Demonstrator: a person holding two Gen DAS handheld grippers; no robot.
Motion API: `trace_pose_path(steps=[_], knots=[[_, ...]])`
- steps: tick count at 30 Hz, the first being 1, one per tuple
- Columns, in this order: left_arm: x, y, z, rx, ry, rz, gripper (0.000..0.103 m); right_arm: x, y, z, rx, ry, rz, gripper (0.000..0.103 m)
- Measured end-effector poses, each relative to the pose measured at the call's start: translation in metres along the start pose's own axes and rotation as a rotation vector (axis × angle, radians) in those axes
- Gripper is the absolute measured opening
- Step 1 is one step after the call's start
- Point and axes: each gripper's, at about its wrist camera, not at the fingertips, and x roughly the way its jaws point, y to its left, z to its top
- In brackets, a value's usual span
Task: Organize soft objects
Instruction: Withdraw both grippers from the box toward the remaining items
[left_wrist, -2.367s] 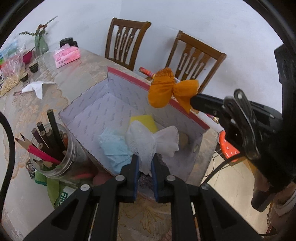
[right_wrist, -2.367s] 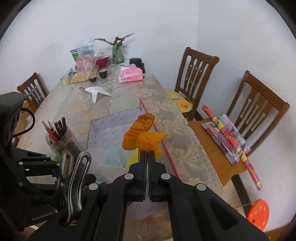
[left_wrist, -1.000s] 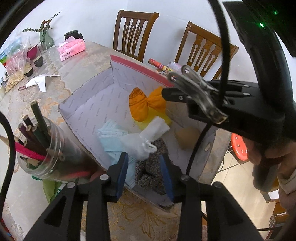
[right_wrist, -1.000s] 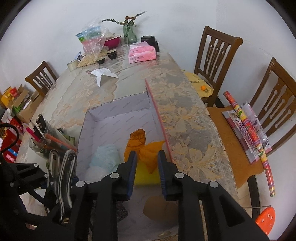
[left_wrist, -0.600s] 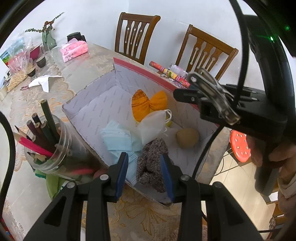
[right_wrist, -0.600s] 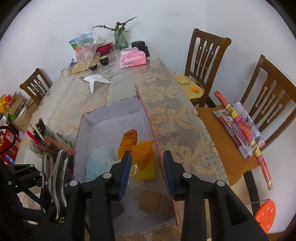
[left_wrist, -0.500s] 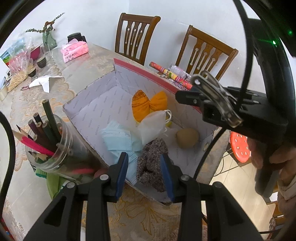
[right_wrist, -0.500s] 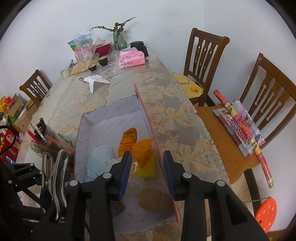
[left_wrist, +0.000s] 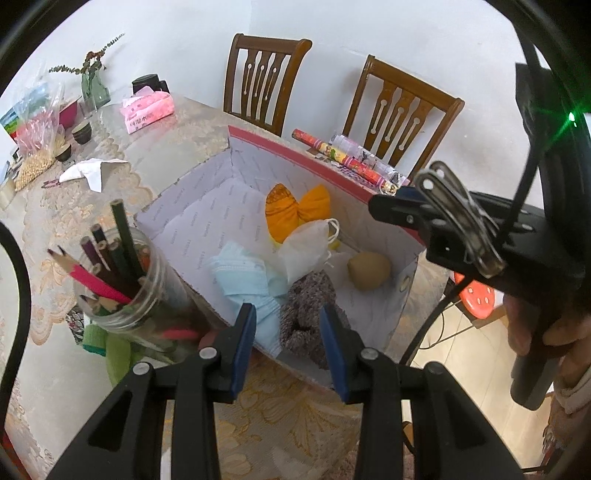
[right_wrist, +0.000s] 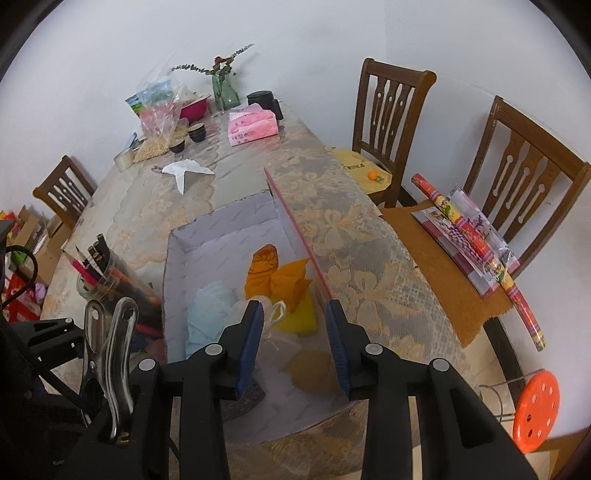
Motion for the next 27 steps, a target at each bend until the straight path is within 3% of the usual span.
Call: trace_pose_path(steps=[27], knots=[[-0.060, 0.062, -0.045, 0.041, -0.025, -0.039, 0.038, -0.048, 0.073, -0.056, 0.173, -0.023, -0.084, 0.036]])
